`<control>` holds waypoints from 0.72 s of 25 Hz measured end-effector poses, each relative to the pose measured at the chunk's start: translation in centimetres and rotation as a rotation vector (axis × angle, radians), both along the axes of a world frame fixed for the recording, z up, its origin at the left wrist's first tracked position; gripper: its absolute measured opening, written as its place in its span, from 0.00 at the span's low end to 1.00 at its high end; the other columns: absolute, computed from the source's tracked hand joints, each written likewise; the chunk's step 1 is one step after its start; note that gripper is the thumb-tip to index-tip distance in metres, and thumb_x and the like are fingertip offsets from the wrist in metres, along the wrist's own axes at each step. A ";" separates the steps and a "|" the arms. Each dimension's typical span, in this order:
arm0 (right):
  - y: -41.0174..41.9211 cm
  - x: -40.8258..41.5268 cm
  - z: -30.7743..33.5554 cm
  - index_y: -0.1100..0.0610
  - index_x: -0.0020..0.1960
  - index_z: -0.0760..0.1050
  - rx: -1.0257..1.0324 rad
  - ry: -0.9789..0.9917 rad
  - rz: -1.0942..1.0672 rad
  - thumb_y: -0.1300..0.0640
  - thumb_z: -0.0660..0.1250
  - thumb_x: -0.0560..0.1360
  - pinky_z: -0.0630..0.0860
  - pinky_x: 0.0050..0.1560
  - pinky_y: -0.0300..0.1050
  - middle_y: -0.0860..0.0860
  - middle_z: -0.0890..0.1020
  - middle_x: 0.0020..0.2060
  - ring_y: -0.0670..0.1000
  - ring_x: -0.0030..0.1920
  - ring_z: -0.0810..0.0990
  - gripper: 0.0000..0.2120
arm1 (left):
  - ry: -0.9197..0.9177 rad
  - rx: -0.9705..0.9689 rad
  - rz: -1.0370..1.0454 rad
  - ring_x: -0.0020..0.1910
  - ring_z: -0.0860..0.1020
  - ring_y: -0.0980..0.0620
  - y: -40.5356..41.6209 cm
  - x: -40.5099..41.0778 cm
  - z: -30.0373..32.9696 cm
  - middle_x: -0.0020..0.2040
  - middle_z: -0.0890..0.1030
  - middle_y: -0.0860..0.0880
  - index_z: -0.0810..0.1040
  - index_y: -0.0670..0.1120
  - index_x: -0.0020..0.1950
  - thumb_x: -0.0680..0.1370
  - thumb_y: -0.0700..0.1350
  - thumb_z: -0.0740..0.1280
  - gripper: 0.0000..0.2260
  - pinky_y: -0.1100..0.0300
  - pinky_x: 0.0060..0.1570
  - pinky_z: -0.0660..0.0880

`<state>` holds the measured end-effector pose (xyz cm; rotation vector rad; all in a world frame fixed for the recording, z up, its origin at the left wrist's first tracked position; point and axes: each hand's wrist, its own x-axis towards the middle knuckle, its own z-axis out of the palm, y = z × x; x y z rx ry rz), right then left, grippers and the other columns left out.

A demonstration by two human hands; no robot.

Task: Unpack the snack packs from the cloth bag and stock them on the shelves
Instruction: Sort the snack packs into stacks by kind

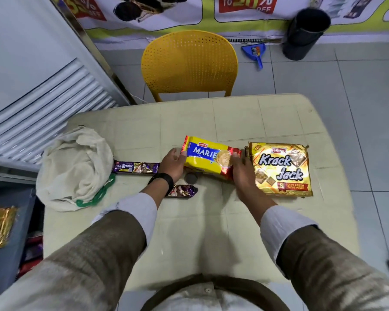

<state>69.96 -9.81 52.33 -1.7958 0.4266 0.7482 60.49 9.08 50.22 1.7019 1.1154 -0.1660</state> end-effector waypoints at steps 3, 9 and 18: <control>-1.0 -5.4 -1.6 0.55 0.54 0.80 -0.206 -0.144 -0.173 0.48 0.65 0.78 0.78 0.55 0.53 0.53 0.85 0.50 0.59 0.52 0.82 0.12 | 0.033 0.119 0.160 0.61 0.78 0.41 1.3 -4.8 -0.4 0.63 0.81 0.42 0.78 0.43 0.64 0.81 0.56 0.59 0.22 0.51 0.59 0.73; 3.2 -11.9 -3.2 0.50 0.68 0.77 0.038 0.171 0.259 0.49 0.67 0.78 0.74 0.67 0.51 0.47 0.79 0.62 0.51 0.61 0.78 0.19 | 0.178 -0.078 0.244 0.76 0.66 0.42 1.6 -12.5 -2.4 0.79 0.65 0.42 0.62 0.43 0.80 0.84 0.55 0.59 0.27 0.51 0.73 0.62; 8.8 -14.9 -1.9 0.55 0.66 0.77 0.016 0.063 0.159 0.51 0.69 0.72 0.76 0.64 0.53 0.53 0.79 0.62 0.54 0.61 0.79 0.23 | -0.120 -0.233 0.357 0.75 0.67 0.50 3.7 -16.1 -0.3 0.77 0.68 0.50 0.65 0.47 0.79 0.83 0.55 0.61 0.25 0.59 0.71 0.61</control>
